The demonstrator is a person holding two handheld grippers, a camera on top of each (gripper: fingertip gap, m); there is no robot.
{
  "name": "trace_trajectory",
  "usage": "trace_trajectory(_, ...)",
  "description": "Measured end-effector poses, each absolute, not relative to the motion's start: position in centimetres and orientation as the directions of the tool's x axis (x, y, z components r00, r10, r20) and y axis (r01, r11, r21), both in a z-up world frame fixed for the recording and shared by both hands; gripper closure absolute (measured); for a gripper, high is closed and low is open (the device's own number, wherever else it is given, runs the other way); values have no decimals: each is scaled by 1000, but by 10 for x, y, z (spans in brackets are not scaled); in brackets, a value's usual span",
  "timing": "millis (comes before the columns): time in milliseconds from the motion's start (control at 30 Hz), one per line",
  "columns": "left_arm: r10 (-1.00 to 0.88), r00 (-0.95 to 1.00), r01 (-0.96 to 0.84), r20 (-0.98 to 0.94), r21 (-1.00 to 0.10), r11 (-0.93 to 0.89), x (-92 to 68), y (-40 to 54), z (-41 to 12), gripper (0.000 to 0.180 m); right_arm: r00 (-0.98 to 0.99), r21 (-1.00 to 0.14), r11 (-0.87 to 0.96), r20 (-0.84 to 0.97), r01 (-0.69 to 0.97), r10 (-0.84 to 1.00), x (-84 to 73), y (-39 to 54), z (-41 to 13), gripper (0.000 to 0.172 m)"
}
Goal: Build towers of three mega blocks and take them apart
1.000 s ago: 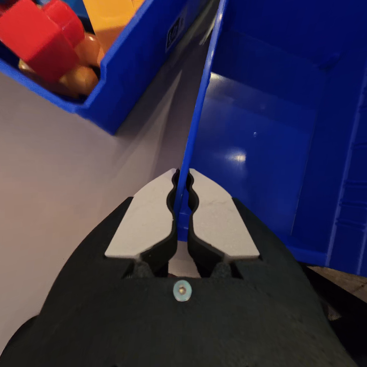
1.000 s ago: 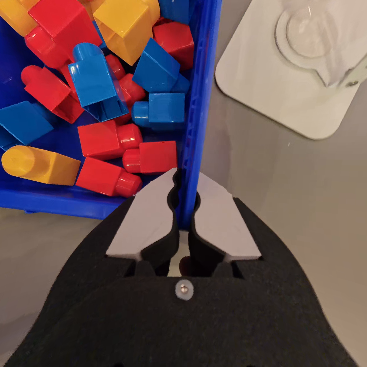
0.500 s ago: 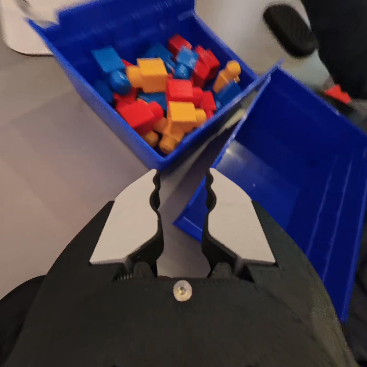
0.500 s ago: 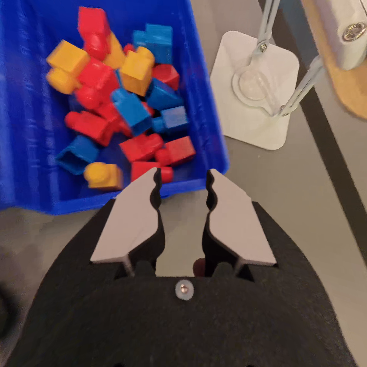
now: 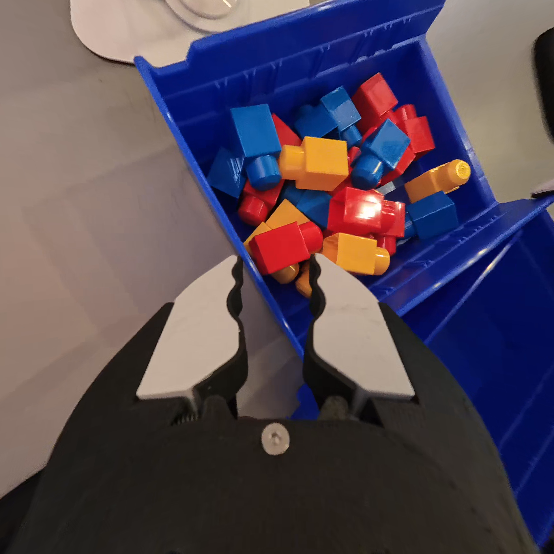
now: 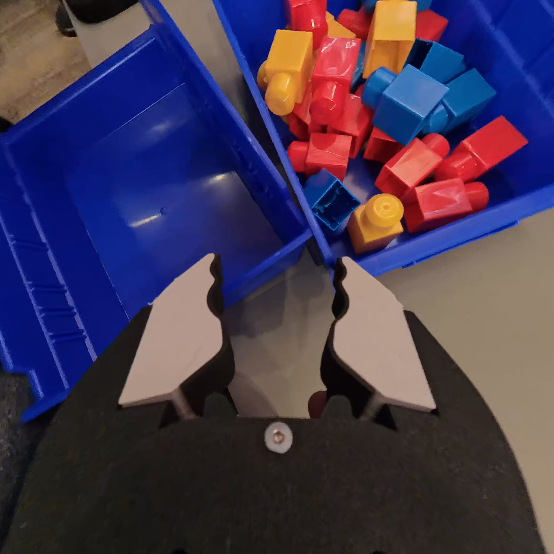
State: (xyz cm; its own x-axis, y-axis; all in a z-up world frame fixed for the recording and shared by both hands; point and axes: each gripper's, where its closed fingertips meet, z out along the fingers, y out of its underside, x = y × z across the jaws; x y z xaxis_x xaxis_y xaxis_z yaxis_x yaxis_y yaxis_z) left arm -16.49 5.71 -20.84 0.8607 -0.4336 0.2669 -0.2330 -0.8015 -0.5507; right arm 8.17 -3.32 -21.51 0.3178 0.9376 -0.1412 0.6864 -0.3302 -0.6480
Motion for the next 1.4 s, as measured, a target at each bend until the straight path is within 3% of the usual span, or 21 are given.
trace_trajectory(267,-438,870,-299,228,-463,-835,-164,64,-235,148,416,-573,-339,2,746,910,86,-36,-223,100)
trace_trajectory(333,-445,876,-323,188,-457,-829,-165,66,-236,148,403,-554,-345,-19,757,915,87,-44,-224,112)
trace_trajectory(367,-448,876,-333,175,-451,-828,-166,66,-237,148,393,-550,-350,-43,758,918,85,-51,-224,129)
trace_trajectory(633,-458,883,-377,104,-426,-823,-177,73,-239,154,379,-522,-390,-133,759,916,82,-66,-227,136)
trace_trajectory(833,-442,894,-376,79,-406,-833,-200,79,-241,158,348,-523,-433,-257,734,901,66,-86,-228,123)
trace_trajectory(1067,-425,898,-348,115,-406,-845,-215,84,-243,162,349,-530,-442,-271,724,897,49,-95,-225,108)
trace_trajectory(1233,-441,891,-367,108,-401,-839,-217,87,-243,161,379,-515,-461,-261,723,888,40,-96,-225,105)
trace_trajectory(1400,-455,885,-383,98,-401,-832,-222,90,-244,161,399,-470,-452,-214,758,892,36,-91,-227,113)
